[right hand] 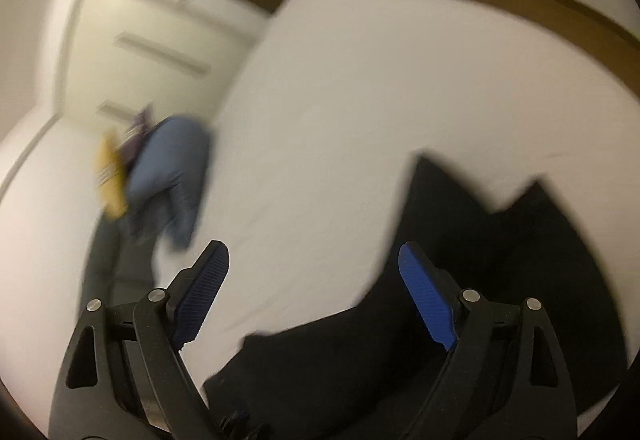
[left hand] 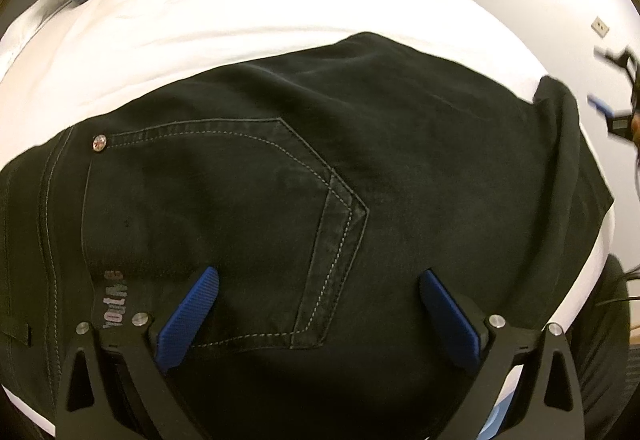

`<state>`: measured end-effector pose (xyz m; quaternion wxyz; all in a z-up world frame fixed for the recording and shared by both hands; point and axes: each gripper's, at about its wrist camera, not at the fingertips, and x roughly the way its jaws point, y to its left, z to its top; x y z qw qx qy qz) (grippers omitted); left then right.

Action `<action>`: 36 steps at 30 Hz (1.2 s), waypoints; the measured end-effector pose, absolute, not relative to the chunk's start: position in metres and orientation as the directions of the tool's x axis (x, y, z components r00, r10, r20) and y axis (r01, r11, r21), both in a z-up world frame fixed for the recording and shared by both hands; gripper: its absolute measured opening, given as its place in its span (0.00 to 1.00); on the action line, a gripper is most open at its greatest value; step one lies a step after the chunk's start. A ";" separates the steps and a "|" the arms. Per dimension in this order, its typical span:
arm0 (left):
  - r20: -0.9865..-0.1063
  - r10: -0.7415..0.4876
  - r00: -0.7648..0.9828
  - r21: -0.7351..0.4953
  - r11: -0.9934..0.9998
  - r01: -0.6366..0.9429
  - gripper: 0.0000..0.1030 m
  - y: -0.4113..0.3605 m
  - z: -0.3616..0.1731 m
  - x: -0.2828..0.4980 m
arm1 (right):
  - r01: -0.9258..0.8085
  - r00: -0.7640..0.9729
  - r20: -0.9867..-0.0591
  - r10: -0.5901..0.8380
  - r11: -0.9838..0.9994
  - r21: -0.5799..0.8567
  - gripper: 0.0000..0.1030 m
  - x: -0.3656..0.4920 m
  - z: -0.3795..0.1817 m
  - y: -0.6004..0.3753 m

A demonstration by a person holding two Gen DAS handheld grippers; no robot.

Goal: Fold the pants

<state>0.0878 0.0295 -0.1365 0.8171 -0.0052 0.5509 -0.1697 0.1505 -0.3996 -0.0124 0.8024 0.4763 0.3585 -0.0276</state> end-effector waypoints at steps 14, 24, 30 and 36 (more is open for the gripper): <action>-0.903 -0.266 0.337 -0.171 0.943 0.287 0.98 0.025 -0.137 0.084 | 0.452 0.810 -0.475 0.345 0.149 0.879 0.32 0.068 -0.126 -0.427; -0.901 -0.275 0.336 -0.180 0.941 0.288 0.98 0.025 -0.136 0.085 | 0.565 0.707 -0.674 0.213 0.403 0.720 0.05 0.093 -0.083 -0.424; -0.902 -0.266 0.339 -0.169 0.942 0.288 0.98 0.021 -0.137 0.083 | 0.460 0.554 -0.779 0.293 0.673 0.580 0.15 0.165 -0.003 -0.373; -0.901 -0.267 0.342 -0.167 0.941 0.295 0.98 0.021 -0.138 0.081 | 0.338 0.766 -0.590 0.258 0.619 0.709 0.81 0.115 0.025 -0.391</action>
